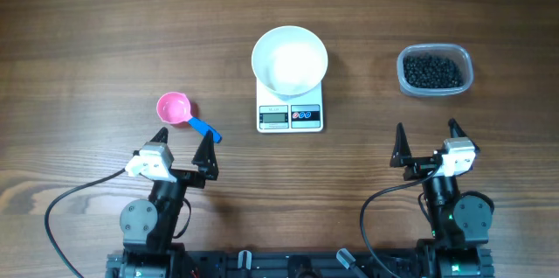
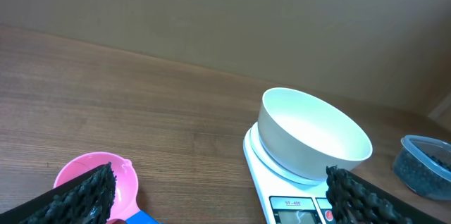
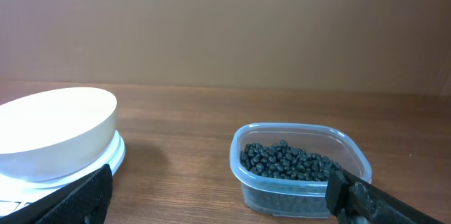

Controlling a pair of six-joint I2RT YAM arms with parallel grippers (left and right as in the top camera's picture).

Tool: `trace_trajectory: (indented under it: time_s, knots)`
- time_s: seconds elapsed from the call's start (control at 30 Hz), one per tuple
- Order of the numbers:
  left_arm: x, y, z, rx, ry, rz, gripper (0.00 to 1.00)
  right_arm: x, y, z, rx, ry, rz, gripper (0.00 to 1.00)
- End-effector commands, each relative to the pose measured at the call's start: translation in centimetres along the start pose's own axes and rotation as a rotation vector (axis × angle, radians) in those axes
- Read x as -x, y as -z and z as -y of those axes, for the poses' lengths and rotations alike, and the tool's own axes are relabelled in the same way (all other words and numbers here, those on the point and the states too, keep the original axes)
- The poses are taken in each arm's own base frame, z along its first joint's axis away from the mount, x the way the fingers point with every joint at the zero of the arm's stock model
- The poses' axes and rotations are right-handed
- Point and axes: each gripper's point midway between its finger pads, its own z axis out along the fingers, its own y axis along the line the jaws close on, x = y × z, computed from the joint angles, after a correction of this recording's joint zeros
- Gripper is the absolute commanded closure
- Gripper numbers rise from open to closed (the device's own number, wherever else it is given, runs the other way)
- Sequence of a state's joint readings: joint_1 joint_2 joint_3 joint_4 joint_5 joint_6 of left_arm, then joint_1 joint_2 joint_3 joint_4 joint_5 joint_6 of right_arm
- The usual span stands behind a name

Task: Scoop item into bowl and weigh 150g on scale

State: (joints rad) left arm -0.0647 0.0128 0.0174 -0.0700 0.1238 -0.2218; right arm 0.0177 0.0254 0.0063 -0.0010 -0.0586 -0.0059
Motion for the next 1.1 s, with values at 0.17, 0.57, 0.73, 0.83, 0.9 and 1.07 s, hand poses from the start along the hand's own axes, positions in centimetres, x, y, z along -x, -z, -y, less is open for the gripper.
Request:
trace_trajectory:
  time_s: [0.17, 0.57, 0.73, 0.83, 0.9, 1.07]
  knots:
    - [-0.2, 0.0, -0.1, 0.001, -0.017, 0.002, 0.0, -0.1, 0.0, 0.1, -0.005, 0.013, -0.003, 0.0]
    - [2.4, 0.2, 0.8, -0.04, 0.088, 0.101, 0.0, -0.1, 0.0, 0.1, -0.005, 0.014, -0.003, 0.0]
    - [3.8, 0.6, 1.3, -0.047, 0.085, 0.12, 0.0, -0.1, 0.0, 0.1, -0.005, 0.014, -0.003, 0.0]
    - [3.7, 0.6, 1.3, -0.041, 0.087, 0.104, 0.0, -0.1, 0.0, 0.1, -0.005, 0.013, -0.003, 0.0]
    - [3.7, 0.6, 1.3, -0.042, 0.087, 0.104, 0.0, -0.1, 0.0, 0.1, -0.005, 0.014, -0.003, 0.0]
    - [4.0, 0.7, 1.7, -0.061, 0.085, 0.105, 0.0, -0.1, 0.0, 0.1, -0.005, 0.014, -0.003, 0.0]
